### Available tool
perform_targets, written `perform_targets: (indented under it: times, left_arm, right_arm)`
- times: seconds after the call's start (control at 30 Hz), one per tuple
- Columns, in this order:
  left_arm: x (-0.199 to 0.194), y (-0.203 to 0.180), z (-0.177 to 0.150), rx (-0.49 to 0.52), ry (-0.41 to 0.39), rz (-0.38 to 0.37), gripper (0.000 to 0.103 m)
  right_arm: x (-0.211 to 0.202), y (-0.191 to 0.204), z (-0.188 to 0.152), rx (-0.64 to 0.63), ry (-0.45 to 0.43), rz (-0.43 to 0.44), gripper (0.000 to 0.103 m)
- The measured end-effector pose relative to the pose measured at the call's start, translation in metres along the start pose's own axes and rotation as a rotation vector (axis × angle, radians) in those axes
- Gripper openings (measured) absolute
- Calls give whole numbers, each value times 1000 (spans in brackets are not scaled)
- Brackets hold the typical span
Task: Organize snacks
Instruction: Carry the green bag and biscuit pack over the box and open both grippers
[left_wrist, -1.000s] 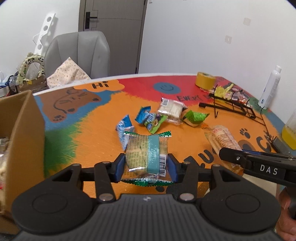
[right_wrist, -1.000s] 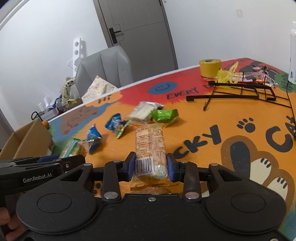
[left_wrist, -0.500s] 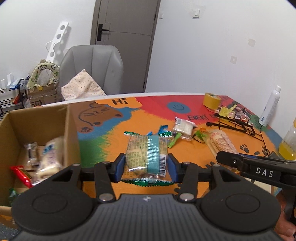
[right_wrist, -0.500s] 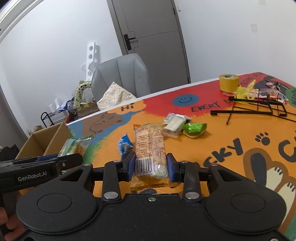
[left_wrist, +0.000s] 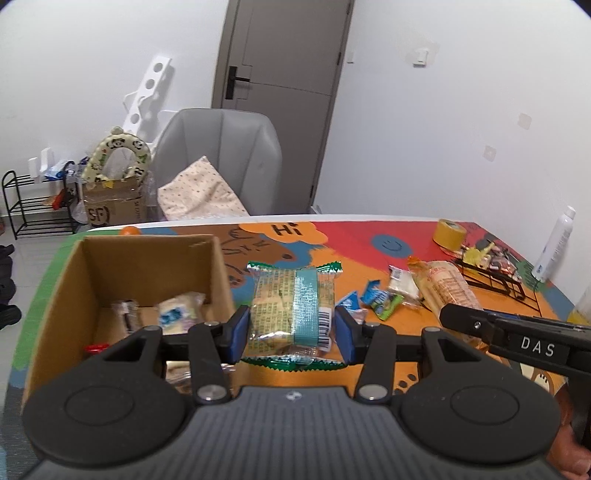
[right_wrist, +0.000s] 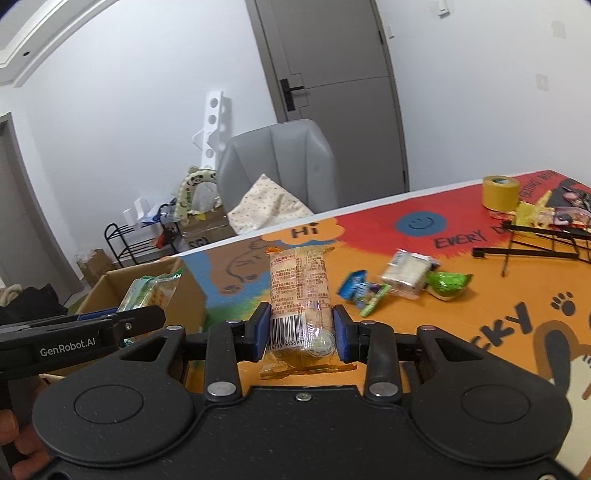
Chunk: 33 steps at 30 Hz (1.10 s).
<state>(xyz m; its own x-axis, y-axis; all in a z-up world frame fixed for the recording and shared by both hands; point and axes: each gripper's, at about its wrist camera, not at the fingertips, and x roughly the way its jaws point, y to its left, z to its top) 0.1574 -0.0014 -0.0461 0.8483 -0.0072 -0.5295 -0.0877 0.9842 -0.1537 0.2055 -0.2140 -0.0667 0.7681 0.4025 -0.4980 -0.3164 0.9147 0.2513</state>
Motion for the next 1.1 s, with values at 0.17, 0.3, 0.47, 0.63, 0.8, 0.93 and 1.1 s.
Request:
perform_targets:
  times: [0.17, 0.3, 0.47, 0.63, 0.8, 0.93, 1.1]
  left_arm:
    - [-10, 20, 0, -25, -13, 28, 47]
    - [-16, 37, 2, -44, -20, 47, 47]
    - [-22, 56, 4, -70, -27, 73, 47]
    - [-25, 73, 4, -95, -28, 96, 47]
    - [-27, 86, 3, -113, -19, 108, 47]
    - [-28, 94, 2, -126, -10, 107, 47]
    - [-36, 100, 3, -125, -11, 119, 51]
  right_arm:
    - [6, 19, 2, -23, 1, 24, 34]
    - [9, 32, 4, -39, 1, 40, 33]
    - [13, 48, 6, -55, 1, 58, 33]
    - [19, 63, 8, -72, 5, 76, 34]
    - [25, 78, 11, -94, 12, 95, 34]
    - [28, 90, 13, -109, 12, 116, 34]
    - [33, 107, 15, -130, 20, 145, 33]
